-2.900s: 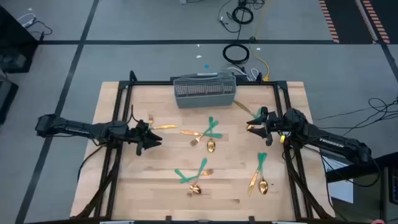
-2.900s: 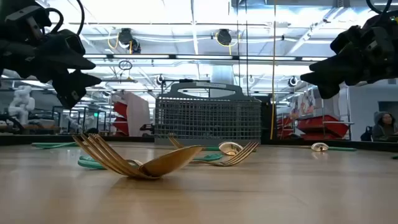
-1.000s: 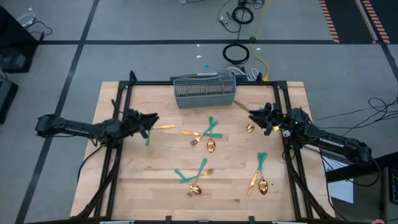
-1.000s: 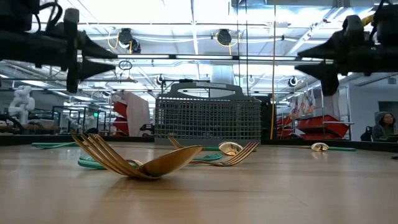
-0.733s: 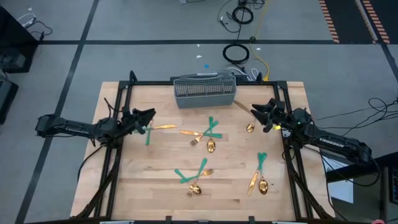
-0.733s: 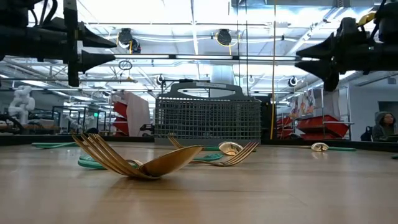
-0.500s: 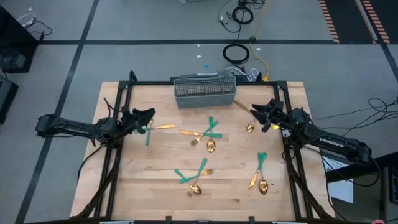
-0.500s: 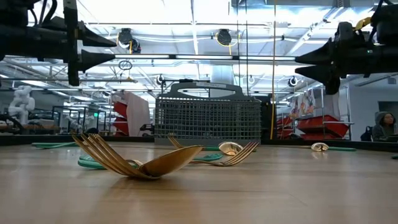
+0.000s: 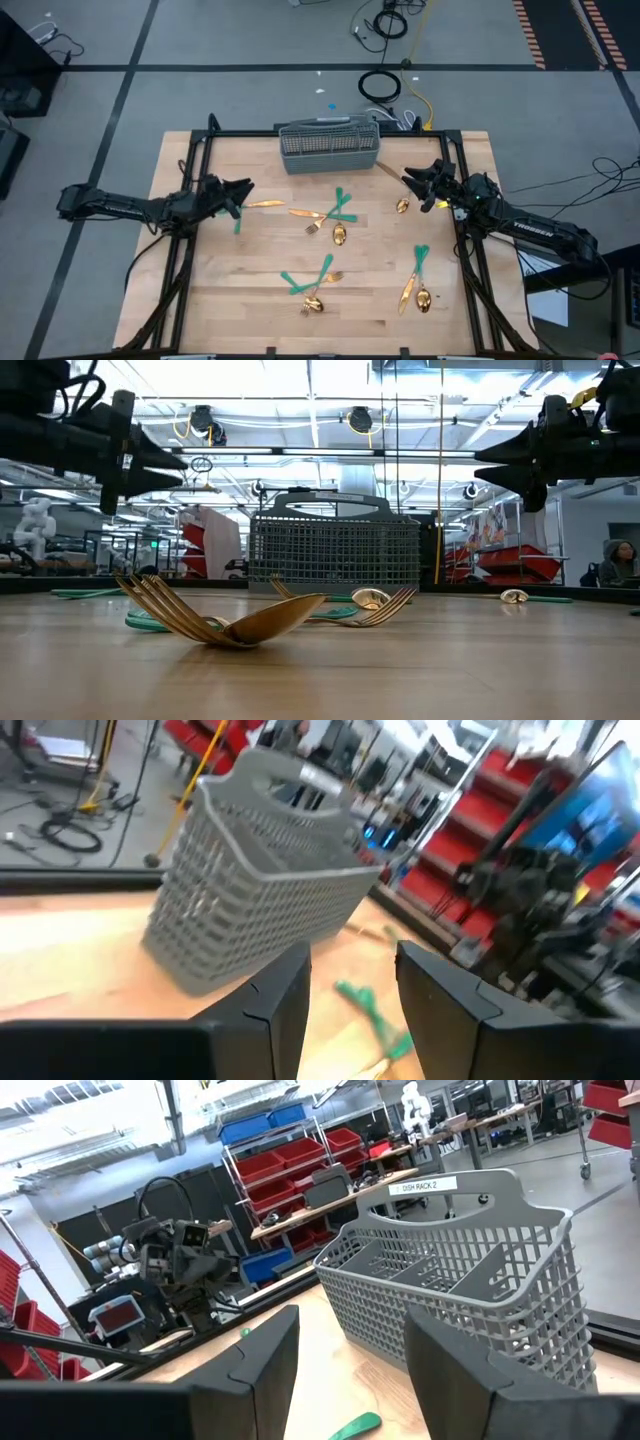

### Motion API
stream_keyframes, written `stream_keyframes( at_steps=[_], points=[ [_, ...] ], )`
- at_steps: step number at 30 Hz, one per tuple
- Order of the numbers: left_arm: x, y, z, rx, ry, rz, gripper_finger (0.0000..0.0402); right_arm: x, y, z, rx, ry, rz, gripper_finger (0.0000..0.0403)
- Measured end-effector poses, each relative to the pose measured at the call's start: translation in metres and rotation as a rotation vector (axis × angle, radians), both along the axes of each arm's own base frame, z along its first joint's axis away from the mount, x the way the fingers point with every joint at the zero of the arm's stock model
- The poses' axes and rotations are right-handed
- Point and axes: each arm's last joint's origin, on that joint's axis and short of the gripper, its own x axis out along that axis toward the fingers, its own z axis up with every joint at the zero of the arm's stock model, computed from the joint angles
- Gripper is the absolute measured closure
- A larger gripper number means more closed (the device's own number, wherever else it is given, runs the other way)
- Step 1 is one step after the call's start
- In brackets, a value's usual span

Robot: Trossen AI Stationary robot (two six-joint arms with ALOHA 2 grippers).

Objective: Sort silverware

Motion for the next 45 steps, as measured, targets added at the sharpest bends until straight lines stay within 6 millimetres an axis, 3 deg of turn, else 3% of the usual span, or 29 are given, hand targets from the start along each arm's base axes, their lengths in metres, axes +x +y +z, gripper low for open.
stream_keyframes(
  at_steps=[9, 45],
  points=[
    [-0.001, 0.0001, -0.0095, 0.007, 0.11, 0.0, 0.0247, 0.0, 0.0, 0.0, 0.0, 0.0, 0.001, 0.0234],
    [-0.0009, 0.0001, -0.0091, 0.006, 0.108, 0.001, 0.0247, 0.0, 0.0, 0.0, 0.0, 0.0, 0.001, 0.0234]
  ],
)
